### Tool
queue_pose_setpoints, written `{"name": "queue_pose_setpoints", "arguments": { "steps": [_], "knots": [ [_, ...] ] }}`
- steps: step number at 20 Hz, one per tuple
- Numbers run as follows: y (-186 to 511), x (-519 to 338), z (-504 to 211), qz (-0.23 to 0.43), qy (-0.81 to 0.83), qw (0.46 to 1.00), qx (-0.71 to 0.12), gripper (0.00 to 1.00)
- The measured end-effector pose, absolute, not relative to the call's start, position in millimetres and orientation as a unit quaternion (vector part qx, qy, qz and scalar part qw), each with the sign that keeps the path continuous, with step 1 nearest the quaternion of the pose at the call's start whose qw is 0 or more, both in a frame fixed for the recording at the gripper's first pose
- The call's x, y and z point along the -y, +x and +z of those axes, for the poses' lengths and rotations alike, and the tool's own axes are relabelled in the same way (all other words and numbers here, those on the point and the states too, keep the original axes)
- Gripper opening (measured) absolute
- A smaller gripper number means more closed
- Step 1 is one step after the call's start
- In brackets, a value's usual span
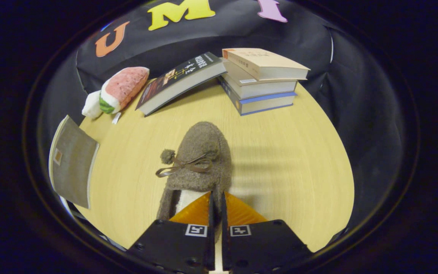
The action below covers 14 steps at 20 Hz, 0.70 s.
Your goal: Open the storage box then place both shoes into the box .Put the left shoe in first, then the right shoe, with the right side of both shoes facing outward in a uniform manner.
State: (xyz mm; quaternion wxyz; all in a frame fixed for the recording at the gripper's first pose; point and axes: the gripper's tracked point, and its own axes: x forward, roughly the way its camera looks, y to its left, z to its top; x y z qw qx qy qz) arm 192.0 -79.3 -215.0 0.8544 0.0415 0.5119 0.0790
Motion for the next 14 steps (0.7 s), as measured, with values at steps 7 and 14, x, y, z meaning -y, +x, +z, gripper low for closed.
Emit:
{"name": "queue_pose_setpoints", "arguments": {
  "steps": [7,14],
  "knots": [
    [171.5,52.5,-193.7,0.106,0.186,0.834,-0.509,0.00],
    [150.4,-23.5,-91.0,0.144,0.195,0.865,-0.439,0.00]
  ]
}}
